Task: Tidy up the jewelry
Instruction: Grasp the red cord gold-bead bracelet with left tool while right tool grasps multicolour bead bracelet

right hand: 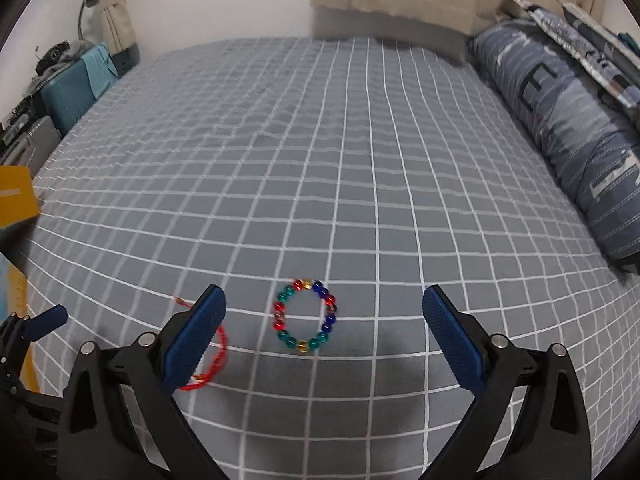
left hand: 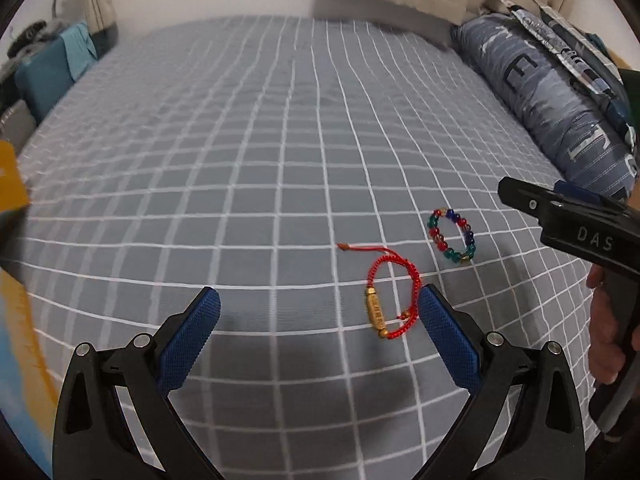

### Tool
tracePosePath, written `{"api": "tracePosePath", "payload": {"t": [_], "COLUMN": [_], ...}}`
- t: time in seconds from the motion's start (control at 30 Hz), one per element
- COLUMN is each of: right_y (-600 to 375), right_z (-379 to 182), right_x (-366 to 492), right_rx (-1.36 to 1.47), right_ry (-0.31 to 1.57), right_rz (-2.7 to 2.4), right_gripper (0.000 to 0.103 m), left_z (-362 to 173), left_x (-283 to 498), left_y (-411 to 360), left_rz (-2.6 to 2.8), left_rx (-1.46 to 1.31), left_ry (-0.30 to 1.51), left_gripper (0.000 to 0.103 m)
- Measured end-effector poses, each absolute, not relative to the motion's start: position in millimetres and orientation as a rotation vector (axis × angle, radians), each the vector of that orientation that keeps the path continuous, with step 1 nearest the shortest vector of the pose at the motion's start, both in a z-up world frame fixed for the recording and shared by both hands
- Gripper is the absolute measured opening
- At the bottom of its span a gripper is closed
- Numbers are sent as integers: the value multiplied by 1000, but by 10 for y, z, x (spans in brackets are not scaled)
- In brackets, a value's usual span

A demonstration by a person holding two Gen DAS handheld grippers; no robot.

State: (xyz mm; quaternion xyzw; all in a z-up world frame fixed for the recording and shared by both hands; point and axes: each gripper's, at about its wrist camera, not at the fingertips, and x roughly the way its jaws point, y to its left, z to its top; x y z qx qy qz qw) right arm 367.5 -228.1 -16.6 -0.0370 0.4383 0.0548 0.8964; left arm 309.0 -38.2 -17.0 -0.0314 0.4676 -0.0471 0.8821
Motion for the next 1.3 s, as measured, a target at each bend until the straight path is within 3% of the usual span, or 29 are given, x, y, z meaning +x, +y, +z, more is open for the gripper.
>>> {"api": "tracePosePath", "payload": {"t": [0.4,0.5,0.67,0.83,0.9,1.3], "right_y": [-2404,-2402,-2418,-2464,-2455,-2452], "right_z": [-894,-984,-1050,-1038,-1031,-824], "right_x": [4016,4036,4032,4039,4028,3924], "right_rx": [-24,-27,-18,-1,-4,38], "right_ry": [1082,1109,1121,1124,1124,1087], "right_rz": [87,87,95,100,103,130], "right_gripper": [65,53,41,16,10,9], "left_z": [-766,-777,-791,-777,-772,-667], "left_x": [3230,3209,3162,3216,3226,3215], "left_y": [-606,-590,-623,-666,-645,-594], "left_rz": [-105,-101,-112,-122,-124,-121], "left_rx": [-33,-40,-33,-42,-55,-49], "left_ry": [1074,1071,1067,1080,1084,1081], "left_gripper": [80,69,38,8,8,8]}}
